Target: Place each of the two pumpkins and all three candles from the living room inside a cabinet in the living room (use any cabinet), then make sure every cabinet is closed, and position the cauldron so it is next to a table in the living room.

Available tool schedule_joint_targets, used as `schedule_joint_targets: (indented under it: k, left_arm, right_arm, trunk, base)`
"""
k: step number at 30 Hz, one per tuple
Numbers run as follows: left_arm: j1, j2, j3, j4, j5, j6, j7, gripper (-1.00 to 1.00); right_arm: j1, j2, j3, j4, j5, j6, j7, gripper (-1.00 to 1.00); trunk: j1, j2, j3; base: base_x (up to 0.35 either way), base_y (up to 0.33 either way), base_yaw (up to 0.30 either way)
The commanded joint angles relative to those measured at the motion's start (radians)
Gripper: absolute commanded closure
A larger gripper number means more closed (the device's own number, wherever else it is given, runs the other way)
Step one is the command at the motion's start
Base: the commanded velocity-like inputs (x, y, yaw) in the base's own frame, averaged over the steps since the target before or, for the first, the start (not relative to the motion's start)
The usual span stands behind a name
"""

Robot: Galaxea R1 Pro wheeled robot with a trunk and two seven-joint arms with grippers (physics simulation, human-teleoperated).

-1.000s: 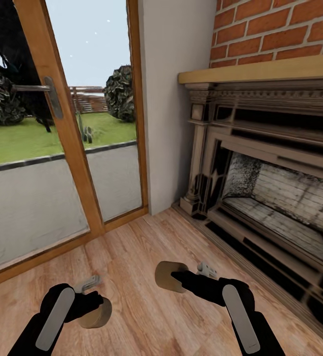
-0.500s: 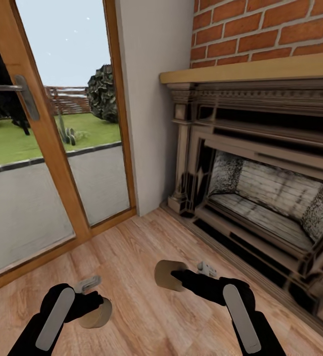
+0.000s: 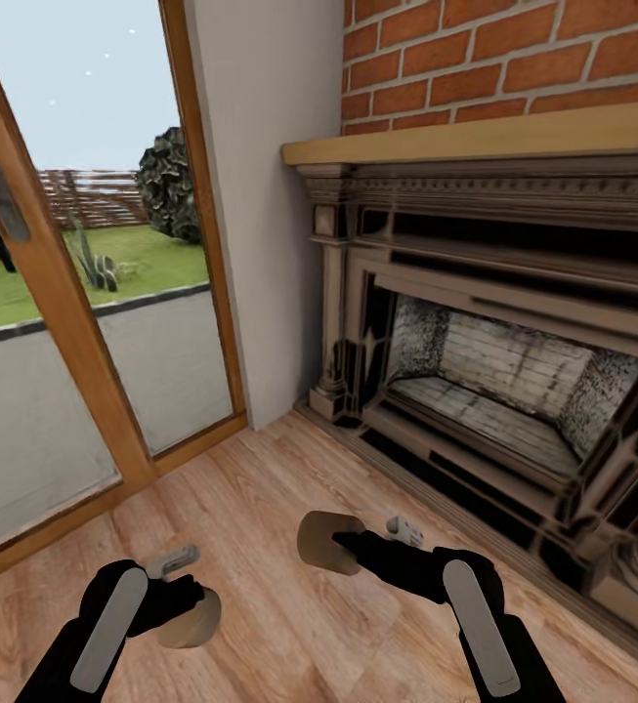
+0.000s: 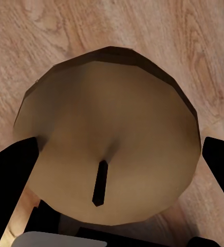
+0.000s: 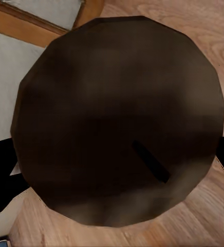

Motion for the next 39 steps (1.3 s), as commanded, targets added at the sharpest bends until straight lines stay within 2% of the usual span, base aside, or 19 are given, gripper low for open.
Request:
schedule_joint_targets:
  k: [1,39]
  left_arm:
    - [0.000,0.000,0.000,-0.001,0.011,0.002,0.009,1.00]
    - [0.000,0.000,0.001,-0.001,0.011,0.002,0.009,1.00]
  right_arm:
    - [-0.001,0.000,0.000,-0.001,-0.013,0.002,-0.010,1.00]
    - [-0.001,0.000,0.000,-0.001,-0.013,-0.001,-0.009,1.00]
  trunk:
    - [0.000,0.000,-0.001]
    - [0.000,0.000,-0.017]
  base:
    - [0.000,0.000,-0.278]
    - [-0.011,0.007,-0.254]
